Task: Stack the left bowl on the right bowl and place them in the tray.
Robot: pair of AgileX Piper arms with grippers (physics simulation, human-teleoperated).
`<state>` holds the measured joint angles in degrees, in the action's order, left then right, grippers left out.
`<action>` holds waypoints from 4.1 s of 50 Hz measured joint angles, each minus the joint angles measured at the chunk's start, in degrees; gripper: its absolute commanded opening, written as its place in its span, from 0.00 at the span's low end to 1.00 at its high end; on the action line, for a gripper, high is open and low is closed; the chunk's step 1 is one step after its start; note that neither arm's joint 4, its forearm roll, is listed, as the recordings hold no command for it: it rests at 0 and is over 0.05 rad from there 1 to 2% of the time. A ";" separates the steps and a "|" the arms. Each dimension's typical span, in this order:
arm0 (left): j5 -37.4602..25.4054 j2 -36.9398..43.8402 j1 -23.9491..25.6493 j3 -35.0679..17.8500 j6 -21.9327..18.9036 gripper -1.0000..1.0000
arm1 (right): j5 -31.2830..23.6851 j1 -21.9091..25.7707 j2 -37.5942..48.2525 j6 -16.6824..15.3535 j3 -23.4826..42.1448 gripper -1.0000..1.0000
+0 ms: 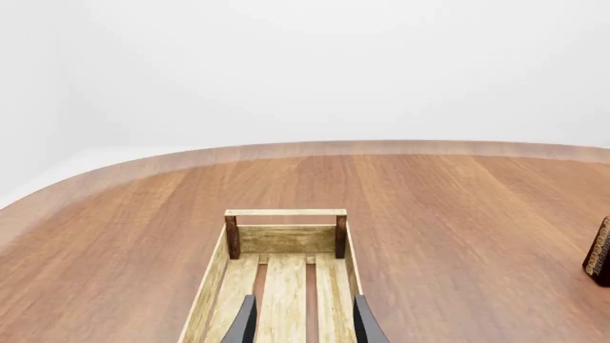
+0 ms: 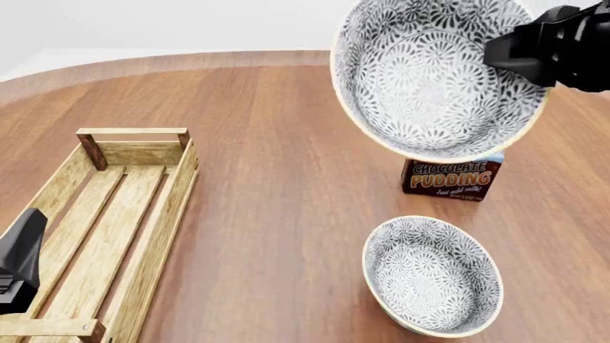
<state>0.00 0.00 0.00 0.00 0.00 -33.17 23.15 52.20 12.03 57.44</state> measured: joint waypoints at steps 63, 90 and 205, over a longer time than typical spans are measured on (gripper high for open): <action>0.00 0.00 0.00 0.00 0.00 1.00 | 11.09 -4.60 -22.19 15.29 -33.53 0.00; 0.00 0.00 0.00 0.00 0.00 1.00 | 21.38 -4.97 -17.21 17.31 -42.00 0.00; 0.00 0.00 0.00 0.00 0.00 1.00 | 20.72 -12.00 -10.65 7.54 -41.28 1.00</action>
<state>0.00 0.00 0.00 0.00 0.00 -12.44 11.15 41.55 19.58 16.16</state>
